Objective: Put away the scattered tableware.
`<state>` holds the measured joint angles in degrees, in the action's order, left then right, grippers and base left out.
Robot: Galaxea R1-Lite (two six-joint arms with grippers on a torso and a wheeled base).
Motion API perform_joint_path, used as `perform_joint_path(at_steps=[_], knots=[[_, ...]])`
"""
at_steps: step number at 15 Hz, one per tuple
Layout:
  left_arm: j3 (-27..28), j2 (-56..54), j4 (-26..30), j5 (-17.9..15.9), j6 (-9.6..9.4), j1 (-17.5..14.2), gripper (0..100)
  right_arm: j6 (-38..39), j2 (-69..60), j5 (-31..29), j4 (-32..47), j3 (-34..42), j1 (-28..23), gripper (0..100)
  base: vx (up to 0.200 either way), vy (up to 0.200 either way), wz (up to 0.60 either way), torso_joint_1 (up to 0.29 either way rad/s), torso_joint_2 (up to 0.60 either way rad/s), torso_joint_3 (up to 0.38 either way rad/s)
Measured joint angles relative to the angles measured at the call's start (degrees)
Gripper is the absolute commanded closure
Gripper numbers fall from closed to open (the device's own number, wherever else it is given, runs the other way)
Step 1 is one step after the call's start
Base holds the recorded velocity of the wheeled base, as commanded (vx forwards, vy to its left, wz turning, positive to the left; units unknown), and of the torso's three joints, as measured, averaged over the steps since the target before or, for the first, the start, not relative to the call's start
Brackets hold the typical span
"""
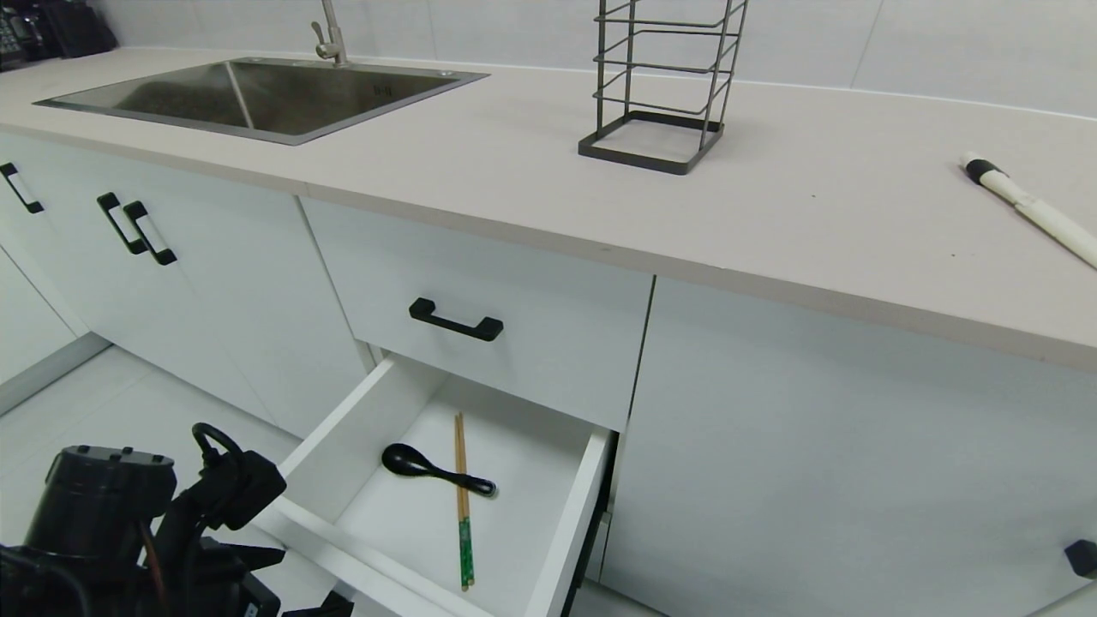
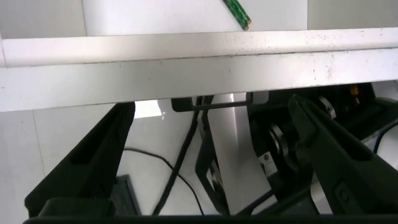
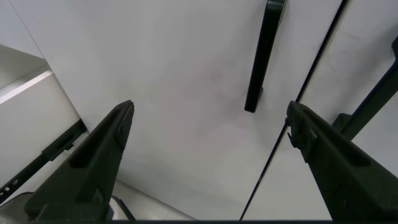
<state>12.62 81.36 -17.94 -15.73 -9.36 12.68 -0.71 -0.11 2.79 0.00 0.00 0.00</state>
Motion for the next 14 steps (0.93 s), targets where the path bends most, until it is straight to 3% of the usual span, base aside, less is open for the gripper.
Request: perform_joint_path(at_steps=[5,9,14], knots=[[0.0,4.8,-6.4,0.1,-0.16,3.0,0,0.0,0.0,0.0,0.0,0.0,0.0,0,0.0,0.0,0.0,0.0,0.0,0.0],[0.0,10.5,-17.3,0.1,-0.23,4.1,0,0.0,0.0,0.0,0.0,0.0,0.0,0,0.0,0.0,0.0,0.0,0.0,0.0],[1.2,13.4,-19.4,0.5,-0.11,3.9,0,0.0,0.0,0.0,0.0,0.0,0.0,0,0.0,0.0,0.0,0.0,0.0,0.0]])
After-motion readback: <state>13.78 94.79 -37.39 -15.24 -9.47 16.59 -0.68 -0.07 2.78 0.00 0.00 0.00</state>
